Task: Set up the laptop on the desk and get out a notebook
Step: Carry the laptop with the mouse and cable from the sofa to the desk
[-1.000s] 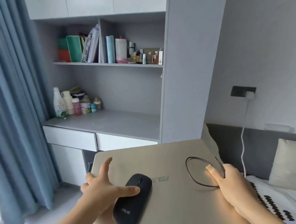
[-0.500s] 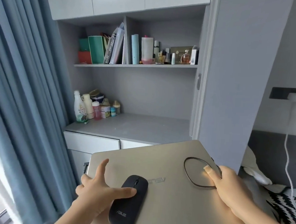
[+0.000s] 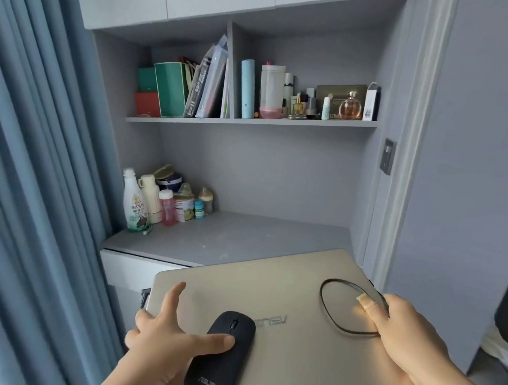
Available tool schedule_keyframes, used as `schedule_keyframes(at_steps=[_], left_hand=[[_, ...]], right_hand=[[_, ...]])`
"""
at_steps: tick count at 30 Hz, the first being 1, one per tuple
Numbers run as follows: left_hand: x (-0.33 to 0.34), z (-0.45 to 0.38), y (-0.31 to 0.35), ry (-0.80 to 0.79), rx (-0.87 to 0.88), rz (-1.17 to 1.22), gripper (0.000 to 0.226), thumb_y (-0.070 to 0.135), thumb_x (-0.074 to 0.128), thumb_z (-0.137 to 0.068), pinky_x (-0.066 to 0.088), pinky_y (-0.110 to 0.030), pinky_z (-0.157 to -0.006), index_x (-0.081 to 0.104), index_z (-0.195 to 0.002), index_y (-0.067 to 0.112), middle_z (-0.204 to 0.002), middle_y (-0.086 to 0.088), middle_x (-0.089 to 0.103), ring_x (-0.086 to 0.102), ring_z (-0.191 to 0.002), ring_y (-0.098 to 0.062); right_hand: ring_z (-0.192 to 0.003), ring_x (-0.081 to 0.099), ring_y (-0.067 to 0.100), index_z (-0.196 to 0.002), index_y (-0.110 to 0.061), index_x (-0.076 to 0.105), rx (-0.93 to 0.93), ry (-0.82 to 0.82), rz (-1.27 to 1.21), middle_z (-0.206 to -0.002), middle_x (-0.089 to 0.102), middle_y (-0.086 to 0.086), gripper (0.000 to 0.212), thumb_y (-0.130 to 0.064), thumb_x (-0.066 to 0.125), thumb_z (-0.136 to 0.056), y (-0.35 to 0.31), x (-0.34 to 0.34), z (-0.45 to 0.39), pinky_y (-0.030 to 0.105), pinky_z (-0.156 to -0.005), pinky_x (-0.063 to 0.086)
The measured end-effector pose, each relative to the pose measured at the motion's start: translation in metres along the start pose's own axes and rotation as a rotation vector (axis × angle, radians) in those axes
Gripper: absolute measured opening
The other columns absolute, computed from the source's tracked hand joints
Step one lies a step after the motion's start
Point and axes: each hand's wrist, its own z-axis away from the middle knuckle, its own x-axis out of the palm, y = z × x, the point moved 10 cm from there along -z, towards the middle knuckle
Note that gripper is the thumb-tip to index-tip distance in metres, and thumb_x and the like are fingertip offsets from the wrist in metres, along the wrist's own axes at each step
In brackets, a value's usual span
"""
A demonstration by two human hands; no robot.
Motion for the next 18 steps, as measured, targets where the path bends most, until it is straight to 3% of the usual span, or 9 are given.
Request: schedule_keyframes(at_steps=[7, 12, 18], left_hand=[[-0.007, -0.09, 0.037, -0.008, 0.04, -0.004, 0.112, 0.045, 0.089, -0.05, 0.024, -0.045, -0.111, 0.021, -0.138, 0.054, -0.146, -0.011, 0.02, 0.018, -0.136, -0.034], [-0.014, -0.148, 0.064, -0.077, 0.057, 0.043, 0.133, 0.062, 0.079, -0.015, 0.029, -0.048, -0.111, 0.021, -0.135, 0.058, -0.144, -0.007, 0.023, 0.023, -0.135, -0.033], [-0.017, -0.232, 0.09, -0.128, 0.101, 0.037, 0.138, 0.066, 0.076, -0.011, 0.028, -0.053, -0.112, 0.018, -0.135, 0.058, -0.147, -0.007, 0.02, 0.021, -0.136, -0.034]], right_hand=[[-0.073, 0.06, 0.021, -0.085, -0.02, 0.058, -0.013, 0.023, -0.029, -0.075, 0.067, -0.005, 0.052, -0.067, 0.034, -0.086, -0.042, 0.02, -0.083, 0.034, -0.07, 0.05], [-0.073, 0.062, 0.022, -0.087, -0.019, 0.062, -0.005, 0.042, -0.018, -0.077, 0.069, -0.004, 0.058, -0.07, 0.035, -0.083, -0.072, 0.029, -0.144, 0.035, -0.072, 0.052], [-0.074, 0.062, 0.026, -0.084, -0.019, 0.063, -0.011, 0.106, -0.039, -0.076, 0.069, -0.001, 0.056, -0.069, 0.038, -0.082, -0.11, 0.043, -0.214, 0.039, -0.073, 0.052]])
